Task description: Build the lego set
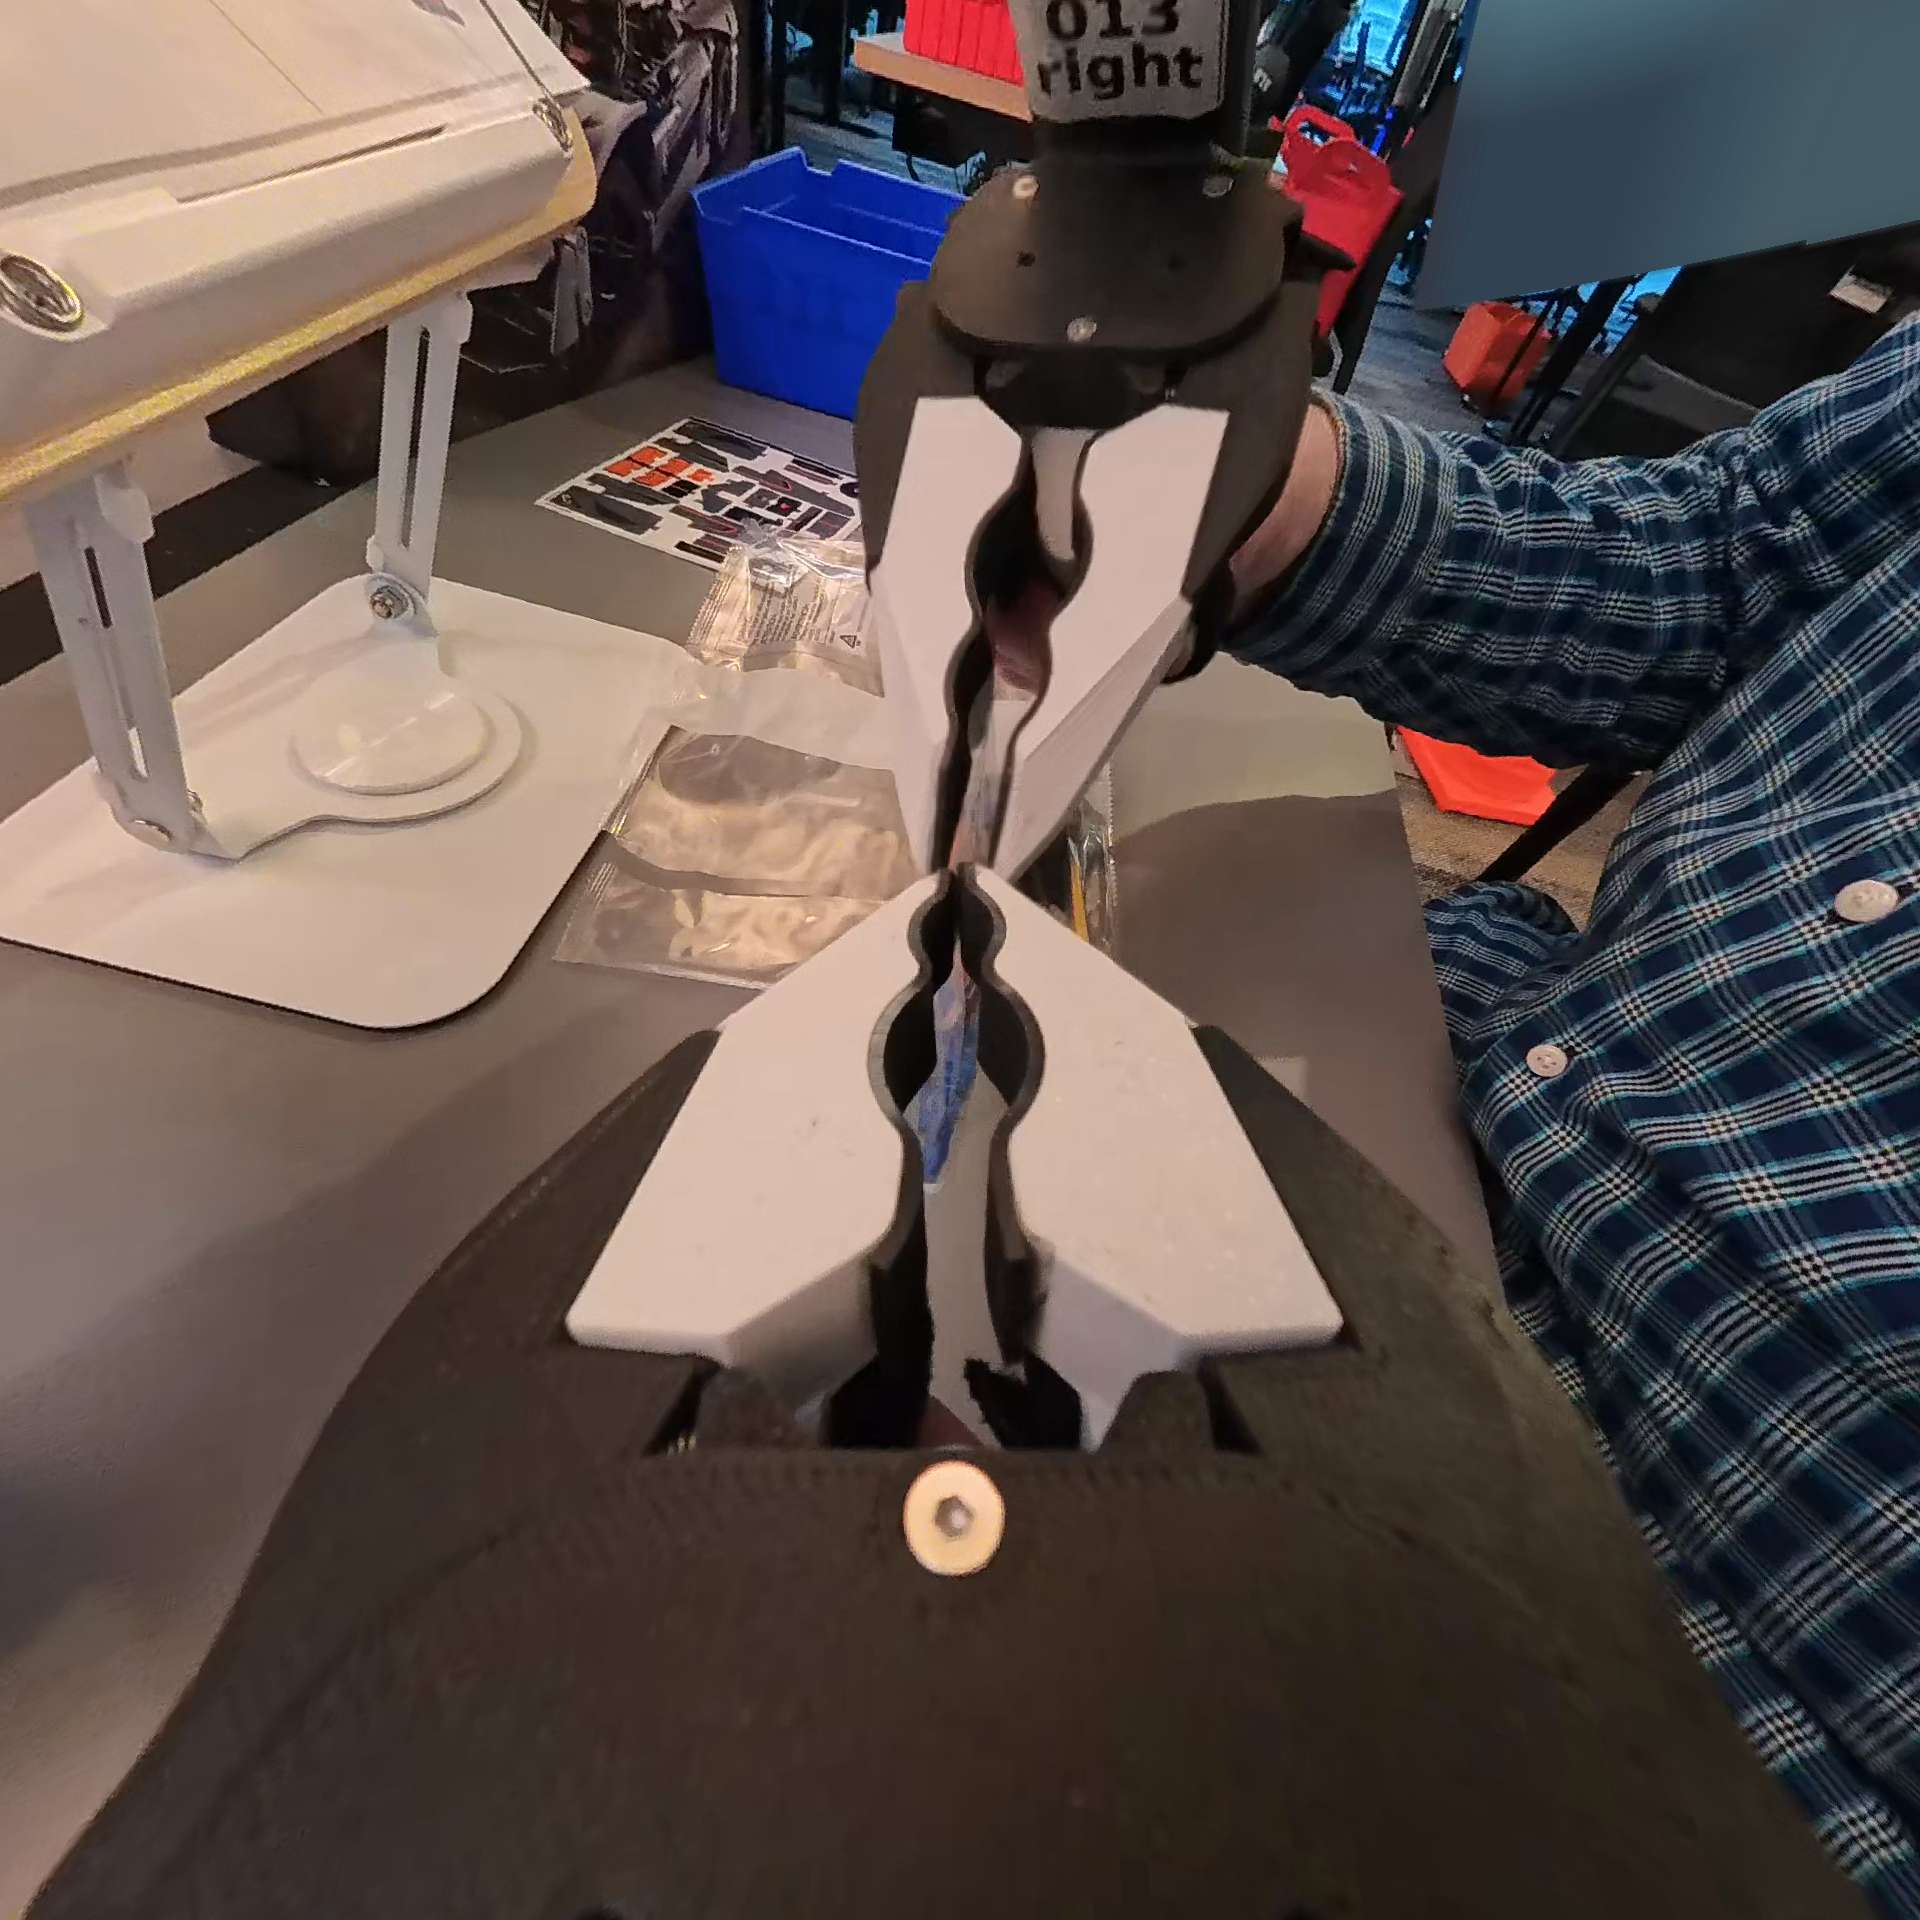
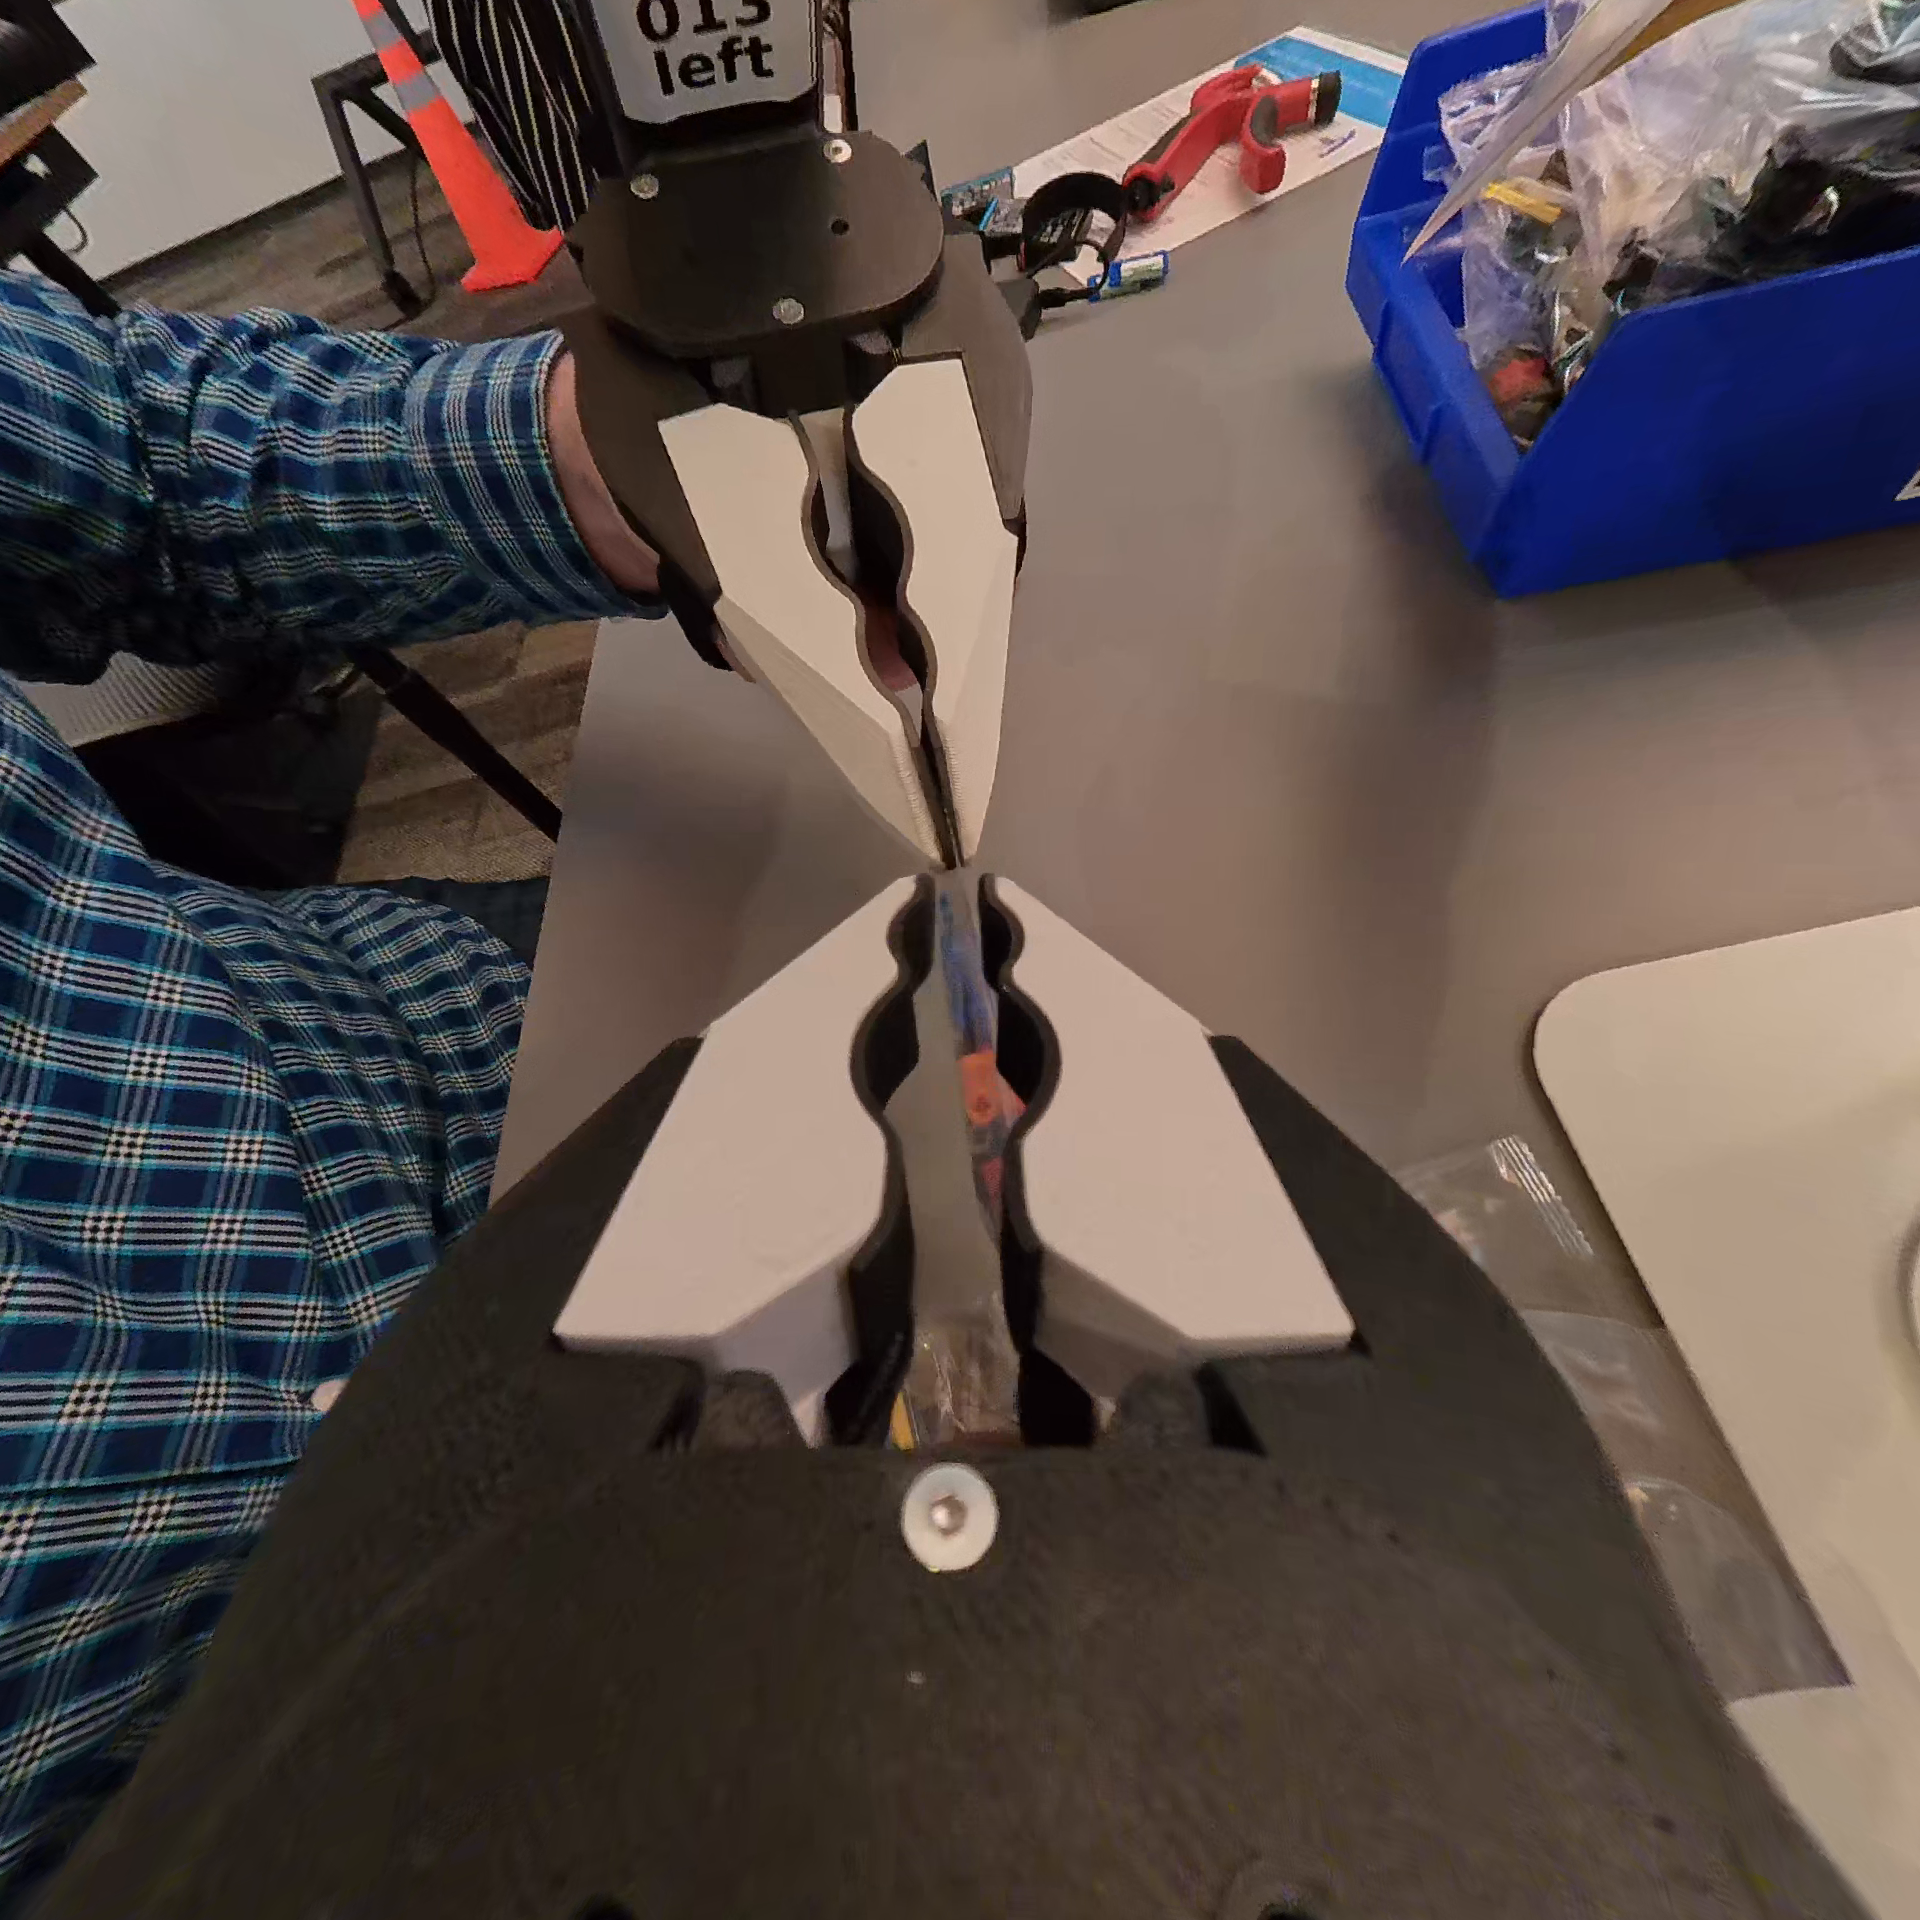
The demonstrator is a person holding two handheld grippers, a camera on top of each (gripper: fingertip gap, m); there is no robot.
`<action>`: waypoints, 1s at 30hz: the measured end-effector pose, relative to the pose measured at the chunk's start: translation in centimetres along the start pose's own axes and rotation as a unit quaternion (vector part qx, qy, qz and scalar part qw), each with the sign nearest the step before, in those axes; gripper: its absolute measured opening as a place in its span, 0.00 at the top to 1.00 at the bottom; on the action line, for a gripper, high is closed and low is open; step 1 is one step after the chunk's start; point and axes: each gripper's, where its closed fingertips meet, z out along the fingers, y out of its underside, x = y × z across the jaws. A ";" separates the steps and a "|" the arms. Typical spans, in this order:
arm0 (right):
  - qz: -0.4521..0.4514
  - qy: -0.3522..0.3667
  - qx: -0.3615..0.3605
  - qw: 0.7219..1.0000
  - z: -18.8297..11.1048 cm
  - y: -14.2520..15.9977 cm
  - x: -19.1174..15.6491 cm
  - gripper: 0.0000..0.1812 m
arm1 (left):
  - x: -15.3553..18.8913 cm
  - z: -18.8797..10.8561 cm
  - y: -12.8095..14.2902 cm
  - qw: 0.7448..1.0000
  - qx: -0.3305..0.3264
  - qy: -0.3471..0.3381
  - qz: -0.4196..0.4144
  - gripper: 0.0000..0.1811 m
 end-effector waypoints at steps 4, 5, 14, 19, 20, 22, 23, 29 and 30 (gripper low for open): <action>-0.010 -0.001 -0.002 1.000 0.0 -0.1 -0.1 1.00 | 0.1 -0.1 -0.1 1.000 0.006 0.008 -0.008 1.00; -0.009 -0.002 -0.004 1.000 0.0 0.0 -0.1 1.00 | 0.2 -0.1 -0.1 1.000 0.006 0.008 -0.007 1.00; 0.052 -0.027 0.013 0.998 -0.2 -0.3 0.0 1.00 | -1.0 -0.9 -1.2 0.999 0.026 -0.027 -0.013 0.91; 0.147 -0.076 0.050 0.985 -0.9 -0.9 0.6 1.00 | -0.9 -0.9 -1.4 0.999 0.020 -0.030 -0.015 0.92; 0.157 -0.084 0.057 0.982 -1.1 -1.0 0.6 1.00 | -0.8 -0.9 -1.5 0.999 0.022 -0.029 -0.017 0.92; 0.177 -0.097 0.065 0.977 -1.3 -1.1 0.7 1.00 | -1.0 -0.9 -1.8 0.999 0.027 -0.030 -0.026 0.92; 0.180 -0.102 0.070 0.976 -1.3 -1.1 0.7 1.00 | -1.0 -0.9 -1.8 0.999 0.028 -0.029 -0.029 0.92; 0.168 -0.093 0.061 0.979 -1.1 -1.0 0.7 1.00 | -1.4 -0.2 -1.9 0.999 0.020 -0.038 -0.032 0.91; 0.162 -0.091 0.060 0.981 -1.1 -1.1 0.6 1.00 | -1.3 0.0 -1.8 0.999 0.016 -0.036 -0.030 0.92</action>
